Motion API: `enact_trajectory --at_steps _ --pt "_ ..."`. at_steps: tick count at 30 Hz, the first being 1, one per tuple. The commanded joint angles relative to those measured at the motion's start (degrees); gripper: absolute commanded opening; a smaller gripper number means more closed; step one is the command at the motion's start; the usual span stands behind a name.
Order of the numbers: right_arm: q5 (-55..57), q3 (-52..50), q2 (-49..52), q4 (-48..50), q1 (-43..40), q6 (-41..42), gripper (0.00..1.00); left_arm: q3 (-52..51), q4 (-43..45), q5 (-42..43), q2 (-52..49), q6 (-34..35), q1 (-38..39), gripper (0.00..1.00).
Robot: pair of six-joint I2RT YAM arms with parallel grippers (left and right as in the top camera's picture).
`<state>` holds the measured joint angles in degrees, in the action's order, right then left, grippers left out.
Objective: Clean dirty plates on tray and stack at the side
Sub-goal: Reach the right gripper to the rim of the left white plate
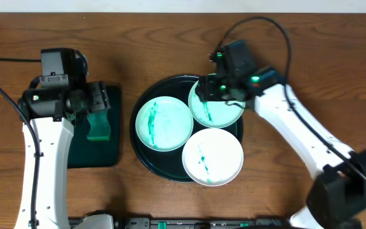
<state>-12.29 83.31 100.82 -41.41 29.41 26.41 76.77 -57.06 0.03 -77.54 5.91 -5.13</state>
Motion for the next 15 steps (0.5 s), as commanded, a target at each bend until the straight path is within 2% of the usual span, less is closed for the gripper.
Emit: enact_trajectory --at_steps 1,4,7,15 --pt "4.35 2.12 5.95 -0.44 3.78 5.88 0.54 1.07 -0.35 -8.68 0.04 4.74 -0.02 0.73" --pt "4.35 2.12 9.29 -1.18 5.66 8.70 0.38 0.79 -0.59 -8.70 -0.07 4.74 -0.70 0.73" --pt "4.35 2.10 11.67 -1.73 7.32 9.68 0.29 0.15 -0.83 -8.68 -0.68 4.74 -2.03 0.73" --pt "5.62 2.10 15.54 -3.93 10.62 11.54 0.28 0.15 -2.47 -8.66 -6.80 4.72 -3.58 0.73"
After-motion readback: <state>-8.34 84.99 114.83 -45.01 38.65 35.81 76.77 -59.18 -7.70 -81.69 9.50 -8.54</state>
